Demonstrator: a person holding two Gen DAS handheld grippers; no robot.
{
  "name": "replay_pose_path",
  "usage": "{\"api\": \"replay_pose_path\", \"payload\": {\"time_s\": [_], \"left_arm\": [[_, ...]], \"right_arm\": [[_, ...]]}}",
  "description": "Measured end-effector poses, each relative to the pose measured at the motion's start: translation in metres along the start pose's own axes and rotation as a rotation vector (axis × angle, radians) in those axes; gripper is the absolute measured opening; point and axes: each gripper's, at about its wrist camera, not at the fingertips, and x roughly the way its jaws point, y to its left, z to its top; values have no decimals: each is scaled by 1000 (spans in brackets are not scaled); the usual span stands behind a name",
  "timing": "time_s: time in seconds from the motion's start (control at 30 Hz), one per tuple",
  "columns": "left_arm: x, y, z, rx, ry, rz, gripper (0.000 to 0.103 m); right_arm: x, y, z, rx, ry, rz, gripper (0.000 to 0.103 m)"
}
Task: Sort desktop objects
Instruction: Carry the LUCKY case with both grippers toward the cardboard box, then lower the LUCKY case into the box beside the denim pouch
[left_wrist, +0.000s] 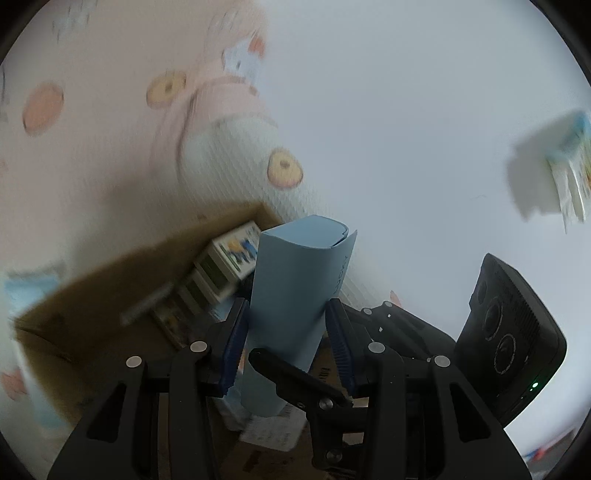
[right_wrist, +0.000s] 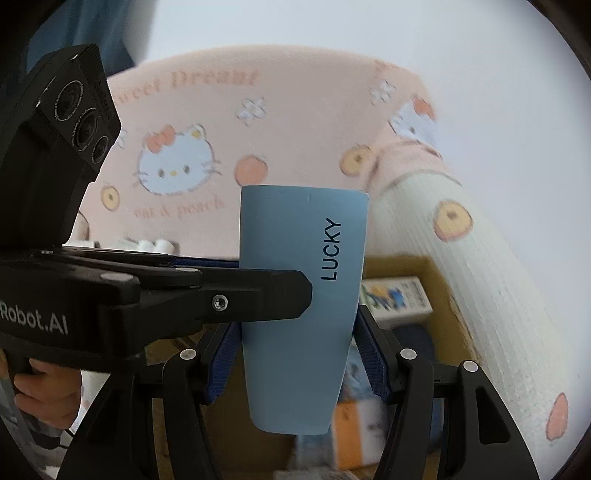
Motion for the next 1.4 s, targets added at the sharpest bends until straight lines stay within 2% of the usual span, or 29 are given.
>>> {"api": "replay_pose_path", "payload": {"time_s": [0.23, 0.43, 0.67, 0.73, 0.83, 0.97, 1.13, 1.3, 1.4], "left_arm": [[45, 15, -9, -124, 108, -73, 47], [67, 19, -15, -159, 157, -70, 47], [92, 35, -25, -242, 247, -75, 47], [95, 42, -26, -276, 248, -78, 47], [101, 51, -26, -332, 263, -69, 45], [109, 57, -28, -354, 282, -32, 41], [110, 60, -30, -385, 292, -35, 41], [111, 70, -40, -462, 323, 55, 41], [112, 74, -43, -491, 332, 40, 41]], "right_arm": [[15, -28, -14, -16, 161, -16, 58], [26, -42, -25, -37, 262, -27, 58], [46, -49, -38, -76, 366, -35, 58], [52, -52, -42, -69, 395, -24, 58], [57, -55, -47, -71, 399, -14, 58], [63, -56, -50, -72, 416, -19, 58], [63, -55, -53, -116, 421, -20, 59], [64, -56, -58, -127, 444, -6, 59], [65, -55, -65, -148, 462, 2, 59]]}}
